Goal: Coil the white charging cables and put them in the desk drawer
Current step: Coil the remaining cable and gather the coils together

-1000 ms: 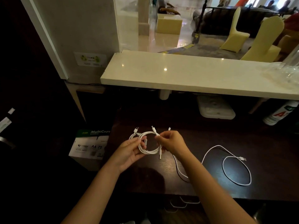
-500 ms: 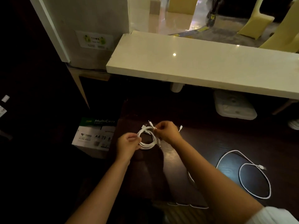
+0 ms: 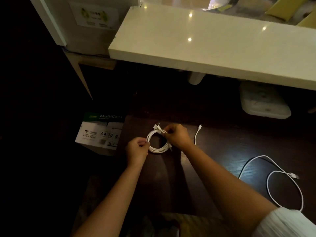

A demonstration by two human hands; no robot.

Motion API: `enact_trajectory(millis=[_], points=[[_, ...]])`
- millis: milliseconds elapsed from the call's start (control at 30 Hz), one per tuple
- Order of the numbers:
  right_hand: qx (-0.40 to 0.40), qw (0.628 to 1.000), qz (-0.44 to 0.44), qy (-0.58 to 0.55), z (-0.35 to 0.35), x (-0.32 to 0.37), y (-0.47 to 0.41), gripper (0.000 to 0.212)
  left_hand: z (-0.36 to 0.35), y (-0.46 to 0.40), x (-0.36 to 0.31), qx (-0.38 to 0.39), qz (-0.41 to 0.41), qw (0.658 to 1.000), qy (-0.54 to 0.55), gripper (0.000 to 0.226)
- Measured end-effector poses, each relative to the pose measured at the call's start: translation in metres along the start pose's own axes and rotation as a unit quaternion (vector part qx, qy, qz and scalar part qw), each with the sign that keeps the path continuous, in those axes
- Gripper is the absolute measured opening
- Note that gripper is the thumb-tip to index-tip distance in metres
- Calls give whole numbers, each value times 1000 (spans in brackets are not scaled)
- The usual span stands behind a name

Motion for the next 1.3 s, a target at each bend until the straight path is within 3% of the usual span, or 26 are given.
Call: enact_trajectory(millis=[267, 467, 600, 733, 800, 867, 1000, 1133, 1300], points=[[-6, 1000, -3, 7, 2, -6, 3, 18, 1, -1, 1, -21, -5, 999, -26, 20], [-43, 999, 2, 26, 36, -14, 43, 21, 4, 43, -30, -83, -179, 971, -132, 33], [-47, 995, 15, 89, 60, -46, 101, 25, -53, 98, -31, 34, -313, 911, -266, 39], [-65, 970, 61, 226, 90, -90, 172, 32, -117, 152, -4, 159, -391, 810, -408, 49], [-14, 964, 58, 260, 94, -113, 197, 45, -138, 173, 11, 205, -405, 771, -447, 50], [28, 954, 58, 292, 94, -121, 212, 44, -155, 185, 24, 239, -401, 746, -475, 51], [33, 943, 81, 322, 89, -123, 222, 22, -167, 198, 26, 267, -371, 769, -448, 49], [0, 977, 58, 206, 84, -126, 219, 13, -174, 200, 28, 260, -361, 754, -483, 42], [-68, 988, 82, 115, 91, -105, 212, 9, -156, 198, -4, 235, -369, 828, -351, 17]])
Point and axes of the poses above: each hand's wrist, its own y-axis away from the middle knuckle, its own z-axis out of the back of the hand, x = y × z, the point moved 8 cm from there along -y, towards the middle knuckle, and after that the axes turned 12 degrees about z, right-handed, at the moved point
